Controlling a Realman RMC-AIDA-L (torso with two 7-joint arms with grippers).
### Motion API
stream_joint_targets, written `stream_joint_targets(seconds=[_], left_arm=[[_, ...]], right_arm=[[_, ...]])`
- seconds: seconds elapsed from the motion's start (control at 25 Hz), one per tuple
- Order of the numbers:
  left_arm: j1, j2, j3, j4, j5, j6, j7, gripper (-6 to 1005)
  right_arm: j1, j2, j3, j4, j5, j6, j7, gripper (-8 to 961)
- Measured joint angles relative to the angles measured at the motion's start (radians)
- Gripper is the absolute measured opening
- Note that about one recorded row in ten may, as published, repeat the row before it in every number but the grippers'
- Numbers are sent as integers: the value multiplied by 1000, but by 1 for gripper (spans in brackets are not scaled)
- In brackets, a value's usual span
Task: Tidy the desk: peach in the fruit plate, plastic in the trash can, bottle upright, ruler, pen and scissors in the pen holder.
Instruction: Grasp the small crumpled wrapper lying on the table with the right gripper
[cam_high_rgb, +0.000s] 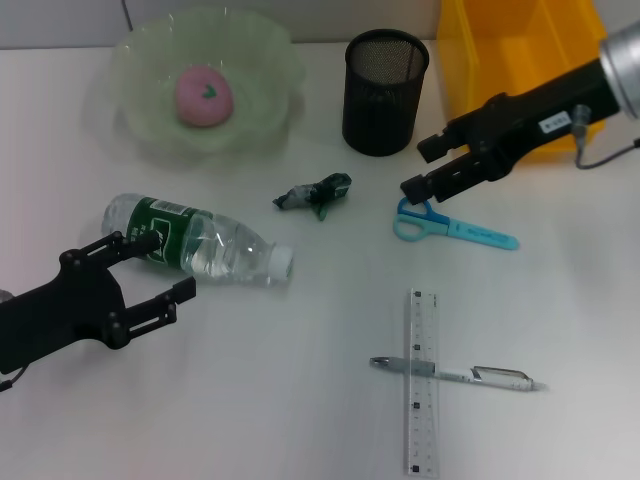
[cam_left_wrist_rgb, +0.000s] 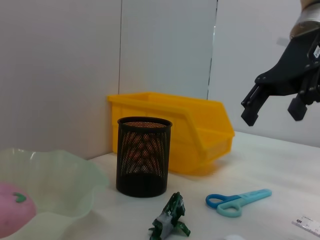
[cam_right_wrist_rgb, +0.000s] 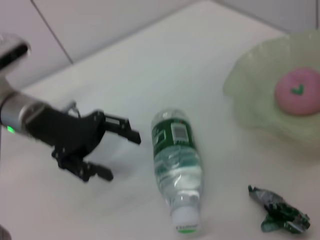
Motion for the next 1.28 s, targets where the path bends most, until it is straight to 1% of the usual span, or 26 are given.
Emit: stream_joint_targets(seconds=[0.12, 0.32, 0.48, 0.64, 0.76, 0.88, 1.28], left_arm=[[-3, 0, 0, -1, 3, 0, -4, 811], [-4, 1, 0, -1, 5, -2, -4, 737], [-4, 1, 0, -1, 5, -3, 0, 677], [-4, -2, 1, -3, 6, -3, 1, 682], [-4, -4, 2, -2, 6, -3, 1, 683], [-3, -4, 1, -1, 6, -2, 2, 683], [-3, -5, 0, 1, 6, 3, 3, 682]], right_arm=[[43, 4, -53, 1, -32, 17, 35, 770], [92, 17, -165, -2, -41, 96, 103, 767], [112, 38, -244, 1, -42, 162, 111, 765], [115, 60, -309, 4, -43, 229, 113, 763], [116, 75, -334, 7, -50, 271, 114, 762], [118, 84, -344, 13, -66, 301, 115, 760], [125, 91, -377, 77, -62, 406, 108, 755]])
